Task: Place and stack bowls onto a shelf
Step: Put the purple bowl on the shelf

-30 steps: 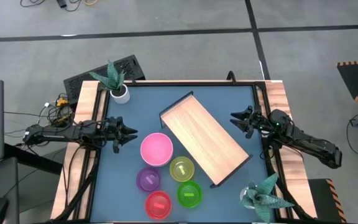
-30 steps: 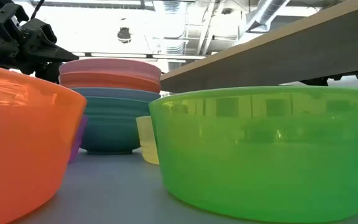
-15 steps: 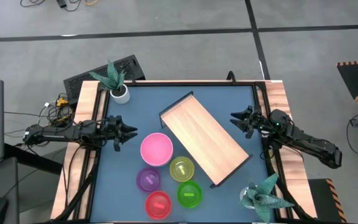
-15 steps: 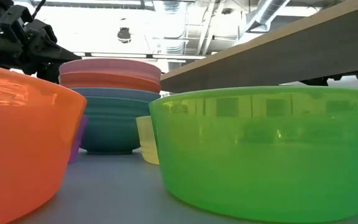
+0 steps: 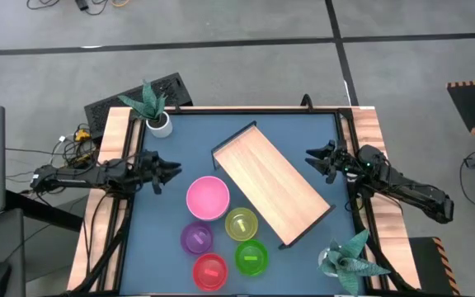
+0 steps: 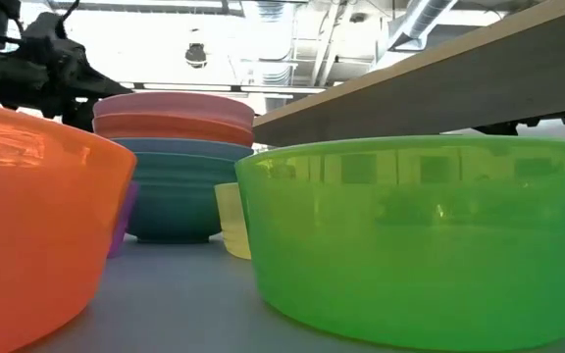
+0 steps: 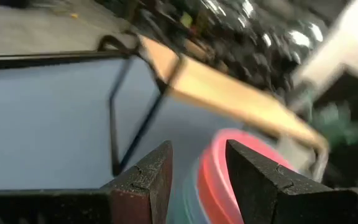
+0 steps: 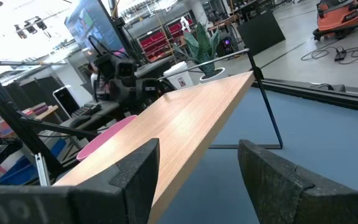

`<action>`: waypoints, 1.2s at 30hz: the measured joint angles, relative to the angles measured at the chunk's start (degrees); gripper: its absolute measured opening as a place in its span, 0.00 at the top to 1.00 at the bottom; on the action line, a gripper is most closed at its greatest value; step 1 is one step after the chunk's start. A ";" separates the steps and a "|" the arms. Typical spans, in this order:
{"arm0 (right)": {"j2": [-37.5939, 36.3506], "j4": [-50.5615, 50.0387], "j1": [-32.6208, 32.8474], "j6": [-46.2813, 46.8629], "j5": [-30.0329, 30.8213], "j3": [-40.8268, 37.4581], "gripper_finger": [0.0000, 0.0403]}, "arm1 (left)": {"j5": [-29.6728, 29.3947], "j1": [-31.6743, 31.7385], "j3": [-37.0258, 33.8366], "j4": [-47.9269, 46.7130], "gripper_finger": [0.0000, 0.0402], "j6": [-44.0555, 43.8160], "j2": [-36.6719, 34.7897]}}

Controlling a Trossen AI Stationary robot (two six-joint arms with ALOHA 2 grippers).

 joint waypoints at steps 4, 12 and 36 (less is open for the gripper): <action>0.00 0.01 0.01 0.00 0.00 -0.02 0.39 | 3.90 -0.03 -0.01 5.40 0.66 -7.49 0.00; 0.00 0.00 0.01 -0.30 0.00 0.00 0.39 | 15.92 -0.07 10.49 7.31 0.68 -11.16 1.65; 0.00 1.14 0.00 12.95 -0.01 -0.11 0.39 | 29.08 -17.89 53.99 -52.78 0.68 -35.25 48.50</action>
